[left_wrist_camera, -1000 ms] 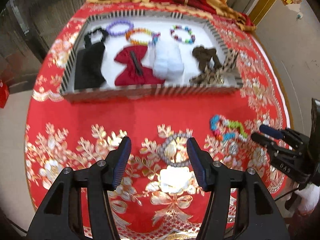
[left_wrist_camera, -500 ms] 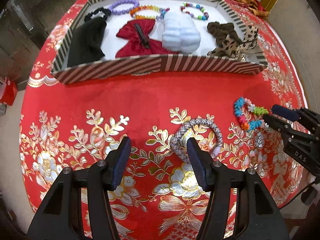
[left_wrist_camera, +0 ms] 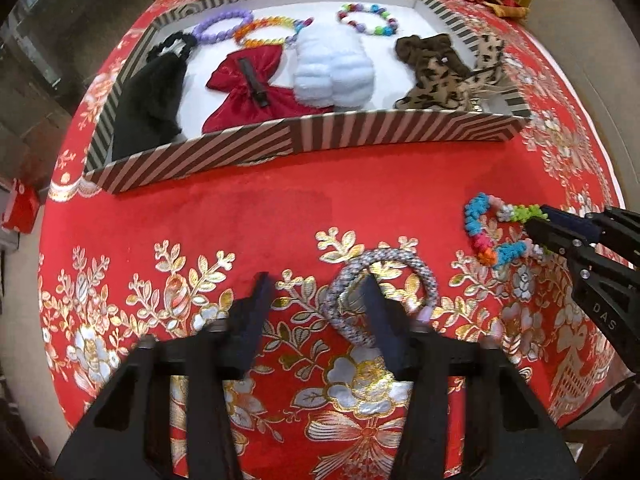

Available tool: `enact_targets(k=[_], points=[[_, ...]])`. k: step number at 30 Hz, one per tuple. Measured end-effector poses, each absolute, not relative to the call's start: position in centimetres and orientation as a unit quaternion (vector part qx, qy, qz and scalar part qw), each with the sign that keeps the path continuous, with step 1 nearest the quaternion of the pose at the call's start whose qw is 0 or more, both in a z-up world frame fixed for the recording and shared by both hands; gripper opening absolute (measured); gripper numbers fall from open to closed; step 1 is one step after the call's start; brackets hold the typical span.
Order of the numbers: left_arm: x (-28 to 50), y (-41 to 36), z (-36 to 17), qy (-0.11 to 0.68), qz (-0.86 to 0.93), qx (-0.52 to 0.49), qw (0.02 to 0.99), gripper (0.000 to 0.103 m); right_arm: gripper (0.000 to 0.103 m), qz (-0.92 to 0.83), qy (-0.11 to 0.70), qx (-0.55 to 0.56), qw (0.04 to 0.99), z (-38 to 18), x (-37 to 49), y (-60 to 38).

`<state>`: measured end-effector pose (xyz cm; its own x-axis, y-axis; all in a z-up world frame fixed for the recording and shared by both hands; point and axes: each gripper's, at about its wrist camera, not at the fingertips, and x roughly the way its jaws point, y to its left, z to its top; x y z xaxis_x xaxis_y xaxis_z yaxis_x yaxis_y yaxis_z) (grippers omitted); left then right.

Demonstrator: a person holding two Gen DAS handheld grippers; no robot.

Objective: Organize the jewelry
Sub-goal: 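Grasp the silver braided bracelet with the left tool while the right tool grasps the green-blue bracelet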

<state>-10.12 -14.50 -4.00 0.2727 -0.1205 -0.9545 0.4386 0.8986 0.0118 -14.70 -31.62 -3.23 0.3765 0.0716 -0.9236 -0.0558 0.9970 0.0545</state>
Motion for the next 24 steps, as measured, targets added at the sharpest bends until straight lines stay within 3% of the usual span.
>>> enact_targets(k=[1,5,24], points=[[-10.2,-14.5,-3.9,0.576,-0.181,0.139,0.785,0.016,0.012,0.039,0.556,0.01,0.83,-3.1,-14.8,-31.6],[-10.0,-14.9,-3.8,0.584,-0.189,0.138,0.777,0.008,0.012,0.04,0.547,0.017,0.836,-2.2,-15.3,-31.7],[-7.8,-13.3,4.1,0.541,-0.22,0.099,0.806,0.007,0.012,0.042,0.494,0.002,0.869,5.5,-14.8,-32.2]])
